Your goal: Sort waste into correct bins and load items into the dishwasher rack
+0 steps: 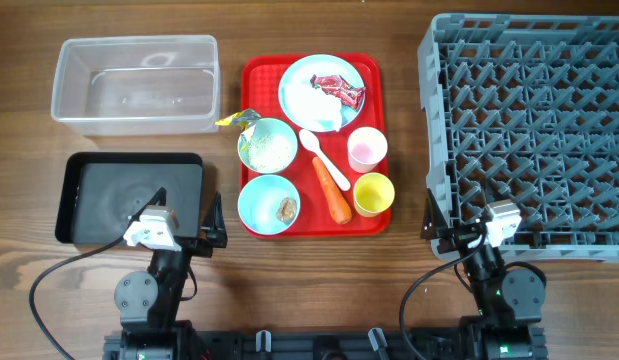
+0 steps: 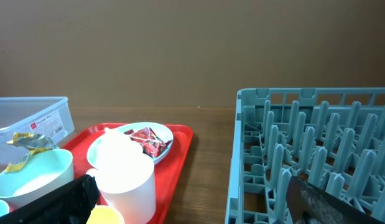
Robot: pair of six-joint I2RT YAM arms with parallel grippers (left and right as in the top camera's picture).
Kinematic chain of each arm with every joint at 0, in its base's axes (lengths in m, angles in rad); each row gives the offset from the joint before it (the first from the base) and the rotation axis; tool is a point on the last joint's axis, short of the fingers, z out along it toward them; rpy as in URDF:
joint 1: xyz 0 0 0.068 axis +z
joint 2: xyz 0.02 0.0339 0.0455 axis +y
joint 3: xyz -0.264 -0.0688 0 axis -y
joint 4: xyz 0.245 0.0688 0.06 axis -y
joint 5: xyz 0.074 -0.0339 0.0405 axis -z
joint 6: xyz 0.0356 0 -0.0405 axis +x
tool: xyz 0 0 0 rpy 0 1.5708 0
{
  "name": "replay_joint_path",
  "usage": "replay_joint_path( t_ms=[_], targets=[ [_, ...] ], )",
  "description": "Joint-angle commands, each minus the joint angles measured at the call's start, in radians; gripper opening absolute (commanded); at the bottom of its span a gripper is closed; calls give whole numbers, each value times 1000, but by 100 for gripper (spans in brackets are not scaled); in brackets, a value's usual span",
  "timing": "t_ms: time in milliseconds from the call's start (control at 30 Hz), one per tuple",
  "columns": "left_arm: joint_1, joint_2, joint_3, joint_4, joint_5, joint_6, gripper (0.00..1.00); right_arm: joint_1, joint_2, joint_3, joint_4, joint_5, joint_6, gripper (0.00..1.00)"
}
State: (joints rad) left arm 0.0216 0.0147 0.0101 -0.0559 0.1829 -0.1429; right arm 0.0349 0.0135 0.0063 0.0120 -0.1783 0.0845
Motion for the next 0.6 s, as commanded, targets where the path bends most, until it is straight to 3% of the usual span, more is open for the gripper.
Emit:
replay_joint_path(
  t_ms=[0,400,567],
  targets=[
    [5,-8,-5,-5,-9,5,100,5,-9,-1,2,10,-6,100],
    [5,-8,-5,-5,-8,4,100,5,-9,-1,22,48,-32,100],
    [5,-8,-4,24,176,-31,100,5,-9,5,152,-43,-30,100]
  ],
)
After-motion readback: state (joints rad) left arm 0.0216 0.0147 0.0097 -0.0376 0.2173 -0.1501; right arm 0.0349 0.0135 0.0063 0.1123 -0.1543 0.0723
